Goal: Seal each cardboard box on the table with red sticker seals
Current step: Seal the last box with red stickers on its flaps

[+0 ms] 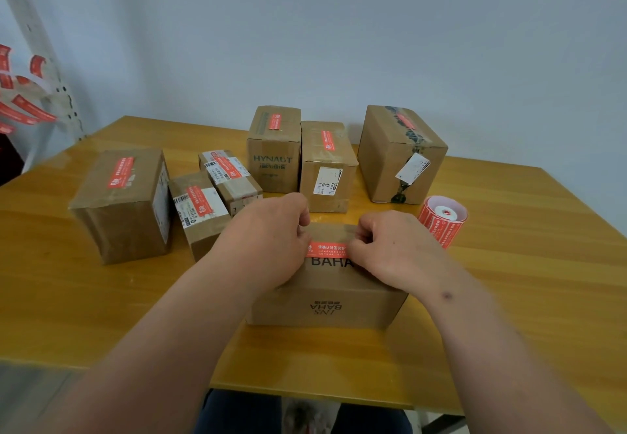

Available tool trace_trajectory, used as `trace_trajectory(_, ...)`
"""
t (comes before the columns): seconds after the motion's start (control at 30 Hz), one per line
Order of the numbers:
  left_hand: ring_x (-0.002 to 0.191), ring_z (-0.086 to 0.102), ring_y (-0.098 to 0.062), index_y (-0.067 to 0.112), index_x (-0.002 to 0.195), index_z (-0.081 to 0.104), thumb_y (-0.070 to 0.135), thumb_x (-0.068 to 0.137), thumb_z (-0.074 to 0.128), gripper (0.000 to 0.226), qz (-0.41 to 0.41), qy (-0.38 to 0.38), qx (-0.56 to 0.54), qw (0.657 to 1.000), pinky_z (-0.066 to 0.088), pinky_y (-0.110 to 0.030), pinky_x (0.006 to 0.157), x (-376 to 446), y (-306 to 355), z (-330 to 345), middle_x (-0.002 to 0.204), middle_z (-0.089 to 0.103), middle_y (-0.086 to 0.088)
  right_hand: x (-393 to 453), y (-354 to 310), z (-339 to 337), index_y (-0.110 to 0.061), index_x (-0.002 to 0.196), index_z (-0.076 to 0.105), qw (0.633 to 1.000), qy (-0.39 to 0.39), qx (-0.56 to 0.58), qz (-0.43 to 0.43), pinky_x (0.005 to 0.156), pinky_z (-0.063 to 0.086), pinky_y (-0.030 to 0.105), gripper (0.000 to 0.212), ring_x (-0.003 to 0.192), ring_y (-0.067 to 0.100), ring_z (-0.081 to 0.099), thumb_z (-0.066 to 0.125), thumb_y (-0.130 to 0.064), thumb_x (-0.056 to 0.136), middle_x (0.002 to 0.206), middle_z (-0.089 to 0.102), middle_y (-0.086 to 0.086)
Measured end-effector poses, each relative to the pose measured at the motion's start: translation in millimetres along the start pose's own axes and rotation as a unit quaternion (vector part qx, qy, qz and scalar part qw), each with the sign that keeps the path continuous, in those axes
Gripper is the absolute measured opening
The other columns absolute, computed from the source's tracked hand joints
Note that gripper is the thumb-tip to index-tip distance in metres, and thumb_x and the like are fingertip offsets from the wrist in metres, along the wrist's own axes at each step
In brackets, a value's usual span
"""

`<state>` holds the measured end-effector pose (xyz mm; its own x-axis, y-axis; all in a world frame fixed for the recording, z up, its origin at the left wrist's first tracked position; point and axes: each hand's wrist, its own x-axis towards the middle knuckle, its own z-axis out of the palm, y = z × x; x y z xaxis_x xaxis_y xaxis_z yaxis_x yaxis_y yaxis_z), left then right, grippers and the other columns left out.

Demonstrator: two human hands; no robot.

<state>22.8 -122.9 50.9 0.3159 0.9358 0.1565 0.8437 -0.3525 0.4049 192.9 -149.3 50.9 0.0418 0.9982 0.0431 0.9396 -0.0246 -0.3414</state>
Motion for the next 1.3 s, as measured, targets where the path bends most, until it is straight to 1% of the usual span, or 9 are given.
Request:
trace_trajectory(0.23,0.083,0.055,-0.009,0.030,0.107,0.051,0.031,0.094,0.055,0.014,0.015,-0.004,0.036,0.999,0.054,-0.027,0.074,-1.1,0.5,2.3,0.089,0.057,0.010,2.1,-3.5,1.4,-0.022,0.076,0.059,0.999,-0.012,-0.031,0.018,0.066,0.051,0.032,0.024,0.075,0.015,0.058,0.055,-0.043,0.086,0.077,0.061,-0.002)
trace_trajectory(0.37,0.085,0.051,-0.009,0.030,0.104,0.052,0.035,0.092,0.058,0.014,0.025,0.000,0.035,0.999,0.051,-0.027,0.077,-2.4,-4.6,1.1,0.087,0.051,0.012,1.9,1.7,-2.7,-0.018,0.074,0.059,0.998,-0.019,-0.020,0.053,0.056,0.042,0.027,0.032,0.071,0.014,0.057,0.057,-0.048,0.082,0.075,0.060,0.000)
trace_trajectory(0.47,0.091,0.046,-0.009,0.035,0.100,0.052,0.038,0.088,0.063,0.016,0.016,0.012,0.010,1.000,0.046,-0.026,0.082,-2.9,-14.4,1.8,0.090,0.046,0.016,0.9,9.9,-4.3,-0.022,0.077,0.055,0.997,-0.017,0.009,0.072,0.057,0.040,0.027,0.019,0.074,0.012,0.054,0.056,-0.039,0.083,0.080,0.059,-0.003)
trace_trajectory(0.57,0.107,0.044,-0.010,0.040,0.101,0.051,0.033,0.087,0.064,0.020,-0.003,0.025,-0.046,0.999,0.043,-0.034,0.097,-4.1,-20.0,6.4,0.106,0.048,0.016,-0.9,13.3,0.0,-0.028,0.085,0.047,0.994,0.025,0.065,0.086,0.064,0.042,0.029,0.008,0.082,0.012,0.052,0.053,-0.032,0.085,0.093,0.054,-0.005)
trace_trajectory(0.67,0.115,0.040,-0.011,0.044,0.101,0.046,0.042,0.088,0.060,0.020,-0.019,0.034,-0.058,0.998,0.037,-0.043,0.104,-7.1,-16.8,14.8,0.111,0.044,0.017,-2.5,10.2,12.8,-0.031,0.109,0.046,0.991,0.061,0.084,0.084,0.081,0.041,0.033,0.036,0.107,0.016,0.042,0.059,-0.049,0.079,0.115,0.041,-0.006)
trace_trajectory(0.77,0.117,0.038,-0.011,0.043,0.109,0.047,0.058,0.081,0.060,0.034,-0.028,0.032,-0.027,0.999,0.035,-0.042,0.104,-8.6,-15.5,21.5,0.115,0.044,0.016,-3.0,4.5,21.9,-0.033,0.131,0.041,0.992,0.023,0.097,0.081,0.093,0.043,0.034,0.070,0.118,0.015,0.040,0.064,-0.064,0.072,0.127,0.037,-0.007)
trace_trajectory(0.93,0.114,0.041,-0.012,0.044,0.109,0.044,0.046,0.082,0.062,0.032,-0.022,0.017,-0.056,0.998,0.036,-0.043,0.104,-9.8,-22.6,20.7,0.114,0.044,0.017,-2.9,8.7,16.4,-0.031,0.133,0.042,0.979,-0.028,0.184,0.085,0.095,0.047,0.039,0.057,0.111,0.015,0.049,0.063,-0.043,0.082,0.120,0.040,-0.007)
trace_trajectory(1.1,0.119,0.037,-0.013,0.042,0.114,0.045,0.064,0.079,0.057,0.043,-0.048,-0.001,-0.017,0.999,0.034,-0.043,0.105,-4.5,-16.7,22.1,0.119,0.041,0.015,-1.5,1.4,23.5,-0.032,0.134,0.040,0.988,-0.008,0.129,0.090,0.090,0.047,0.034,0.071,0.113,0.014,0.046,0.064,-0.062,0.073,0.120,0.037,-0.011)
trace_trajectory(1.3,0.108,0.045,-0.011,0.044,0.104,0.044,0.023,0.085,0.063,0.034,-0.057,0.001,-0.130,0.990,0.042,-0.044,0.100,-3.4,-23.6,20.3,0.106,0.048,0.018,-1.5,10.8,19.2,-0.031,0.128,0.049,0.971,-0.016,0.221,0.093,0.098,0.045,0.040,0.038,0.110,0.014,0.050,0.053,-0.032,0.090,0.124,0.048,-0.004)
